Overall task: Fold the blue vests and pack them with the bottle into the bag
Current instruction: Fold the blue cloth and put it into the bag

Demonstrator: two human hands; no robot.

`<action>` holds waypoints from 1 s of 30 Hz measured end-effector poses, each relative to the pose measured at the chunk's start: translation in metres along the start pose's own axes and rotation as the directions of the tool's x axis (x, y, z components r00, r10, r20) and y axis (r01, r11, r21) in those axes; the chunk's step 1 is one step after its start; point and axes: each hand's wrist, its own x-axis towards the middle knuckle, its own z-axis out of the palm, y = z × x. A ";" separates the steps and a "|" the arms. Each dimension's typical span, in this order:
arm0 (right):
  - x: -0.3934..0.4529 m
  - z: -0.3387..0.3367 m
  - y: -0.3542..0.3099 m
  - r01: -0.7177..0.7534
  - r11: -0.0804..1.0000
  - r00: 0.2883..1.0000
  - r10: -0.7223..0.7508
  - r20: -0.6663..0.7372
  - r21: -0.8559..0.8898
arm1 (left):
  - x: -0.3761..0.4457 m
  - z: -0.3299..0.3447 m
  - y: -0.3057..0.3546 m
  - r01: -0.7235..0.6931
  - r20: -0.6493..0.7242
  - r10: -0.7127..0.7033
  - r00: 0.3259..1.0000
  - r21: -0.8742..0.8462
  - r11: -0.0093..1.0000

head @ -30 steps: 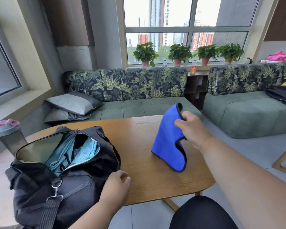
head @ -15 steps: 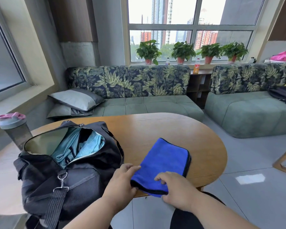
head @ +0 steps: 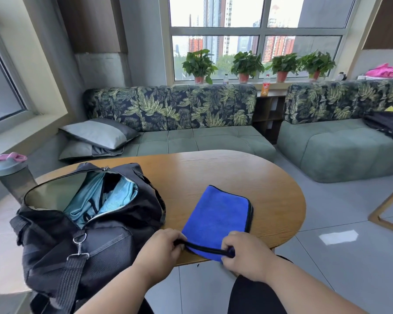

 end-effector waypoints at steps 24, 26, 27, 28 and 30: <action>0.099 -0.021 0.052 -0.277 0.781 0.906 0.407 -0.119 0.560 | 0.106 -0.007 0.008 0.381 0.080 -0.382 0.921 -0.401 0.833; 0.102 -0.014 0.059 -0.307 0.752 0.885 0.451 -0.117 0.584 | 0.097 0.001 0.007 0.365 0.084 -0.361 0.929 -0.375 0.852; 0.104 -0.011 0.061 -0.316 0.744 0.877 0.465 -0.117 0.589 | 0.093 0.005 0.006 0.348 0.081 -0.344 0.936 -0.372 0.860; 0.105 -0.009 0.062 -0.312 0.739 0.876 0.467 -0.120 0.597 | 0.091 0.009 0.004 0.326 0.073 -0.322 0.944 -0.362 0.873; 0.106 -0.006 0.064 -0.294 0.733 0.884 0.453 -0.118 0.613 | 0.087 0.014 0.002 0.295 0.063 -0.290 0.955 -0.286 0.912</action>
